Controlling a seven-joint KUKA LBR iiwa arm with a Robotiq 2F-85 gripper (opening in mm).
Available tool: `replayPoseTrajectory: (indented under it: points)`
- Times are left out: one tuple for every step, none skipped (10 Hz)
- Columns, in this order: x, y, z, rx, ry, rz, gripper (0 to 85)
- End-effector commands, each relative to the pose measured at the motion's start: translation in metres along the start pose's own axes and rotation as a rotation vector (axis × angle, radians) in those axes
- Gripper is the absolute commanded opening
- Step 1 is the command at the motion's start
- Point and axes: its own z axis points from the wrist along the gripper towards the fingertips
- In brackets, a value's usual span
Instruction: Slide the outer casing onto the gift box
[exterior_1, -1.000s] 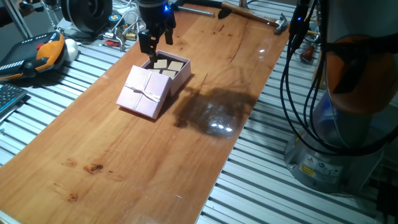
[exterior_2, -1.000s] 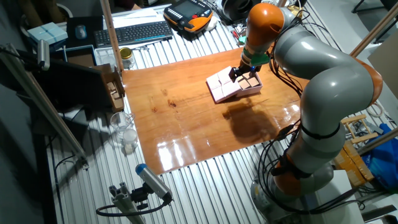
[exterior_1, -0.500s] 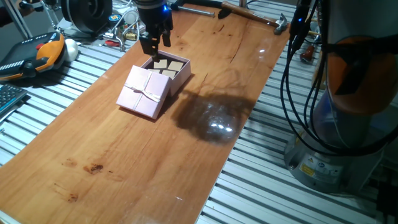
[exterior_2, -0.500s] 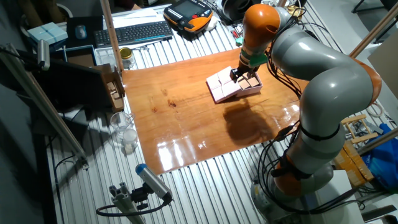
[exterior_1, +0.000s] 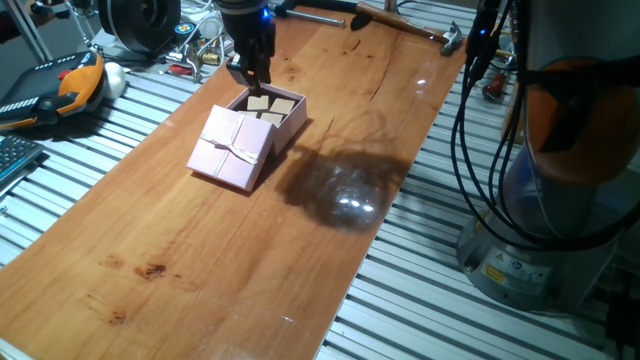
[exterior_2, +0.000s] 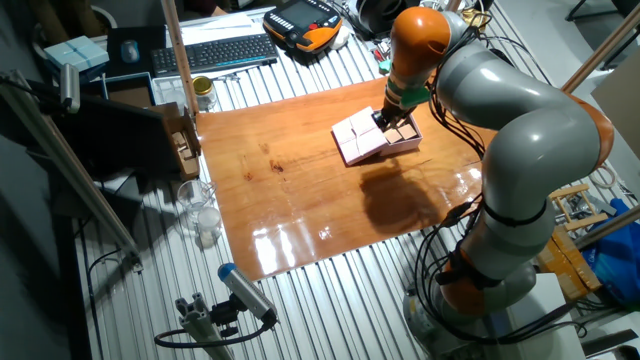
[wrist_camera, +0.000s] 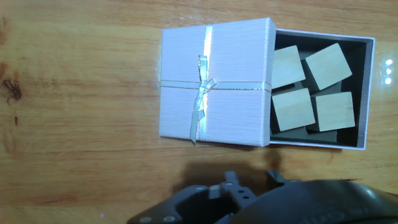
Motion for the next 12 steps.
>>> replayPoseTrajectory:
  points:
    - [-0.001, 0.001, 0.000, -0.003, 0.000, 0.002, 0.0]
    - [-0.002, 0.002, 0.001, -0.003, -0.002, 0.005, 0.0]
    - [-0.003, 0.002, 0.002, -0.003, -0.005, 0.006, 0.0]
    - [-0.003, 0.003, 0.002, -0.002, -0.006, 0.008, 0.0]
    - [-0.004, 0.004, 0.002, -0.002, -0.006, 0.011, 0.0]
    - [-0.005, 0.005, 0.001, -0.003, -0.003, 0.014, 0.0]
    - [-0.006, 0.007, 0.002, -0.003, -0.003, 0.017, 0.0]
    - [-0.007, 0.008, 0.004, -0.004, -0.003, 0.018, 0.0]
    - [-0.007, 0.011, 0.008, -0.006, -0.005, 0.022, 0.0]
    - [-0.008, 0.015, 0.013, -0.008, -0.011, 0.026, 0.0]
    - [-0.008, 0.018, 0.017, -0.010, -0.014, 0.032, 0.0]
    - [-0.009, 0.021, 0.019, -0.010, -0.016, 0.037, 0.0]
